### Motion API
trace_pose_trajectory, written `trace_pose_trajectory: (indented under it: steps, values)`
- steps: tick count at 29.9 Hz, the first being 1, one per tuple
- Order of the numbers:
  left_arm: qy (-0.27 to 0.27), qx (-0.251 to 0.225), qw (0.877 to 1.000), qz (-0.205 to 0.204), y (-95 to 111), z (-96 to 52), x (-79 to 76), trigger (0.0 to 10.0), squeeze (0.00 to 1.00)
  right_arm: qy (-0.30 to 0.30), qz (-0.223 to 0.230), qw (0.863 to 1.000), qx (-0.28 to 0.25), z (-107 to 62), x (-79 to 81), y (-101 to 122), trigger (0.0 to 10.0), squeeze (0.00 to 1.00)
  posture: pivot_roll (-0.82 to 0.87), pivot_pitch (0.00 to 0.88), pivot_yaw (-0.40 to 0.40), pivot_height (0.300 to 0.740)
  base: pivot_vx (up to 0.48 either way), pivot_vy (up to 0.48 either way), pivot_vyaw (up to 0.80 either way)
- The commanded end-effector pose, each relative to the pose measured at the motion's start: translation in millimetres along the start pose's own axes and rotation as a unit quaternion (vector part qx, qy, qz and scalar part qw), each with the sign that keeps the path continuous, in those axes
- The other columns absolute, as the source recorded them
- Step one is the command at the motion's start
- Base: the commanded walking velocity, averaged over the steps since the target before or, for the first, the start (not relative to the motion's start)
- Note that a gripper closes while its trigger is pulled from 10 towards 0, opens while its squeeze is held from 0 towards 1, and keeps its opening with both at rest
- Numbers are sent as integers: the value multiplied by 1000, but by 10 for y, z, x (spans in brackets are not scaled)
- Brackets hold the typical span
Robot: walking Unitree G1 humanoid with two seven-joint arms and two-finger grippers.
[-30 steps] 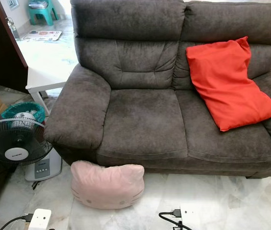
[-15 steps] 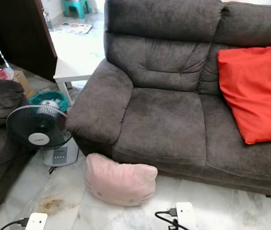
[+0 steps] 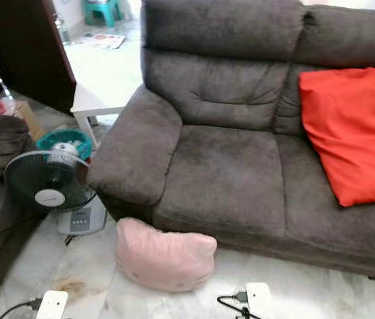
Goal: Move the pillow to the sofa from floor
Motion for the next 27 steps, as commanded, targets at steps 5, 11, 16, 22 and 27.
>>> trace_pose_trajectory:
  steps: [5,11,16,22,27]
  values:
    - [-2,8,1000,0,-32,-3,-21,10000,0,0,4,1000,13,-11,-15,-71,10000,0,137,86,-59,740,376,0,0]
    - [-3,5,1000,2,-19,-1,-26,10000,0,1,3,1000,14,-10,-11,-73,10000,0,138,87,-57,740,301,0,0]
    - [-7,3,1000,5,-11,0,-39,10000,0,2,2,1000,15,-10,-13,-77,10000,0,140,89,-58,740,0,0,0]
    - [-6,1,1000,4,-9,-2,-45,10000,0,2,1,1000,16,-10,-20,-77,10000,0,139,87,-60,740,0,0,0]
    - [-5,3,1000,2,-17,-2,-47,10000,0,1,0,1000,17,-11,-26,-79,10000,0,139,86,-62,740,0,0,0]
Point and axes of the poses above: a point about 5 cm out from each wrist's last joint towards the gripper, its own z axis pointing out of the wrist towards the gripper, its own y axis along the axis of the wrist's last joint, x = y × z, the point moved 5 cm from there along z, pointing out of the wrist towards the gripper, and after that the axes turned 2 degrees about -z, right-handed, at the moved point
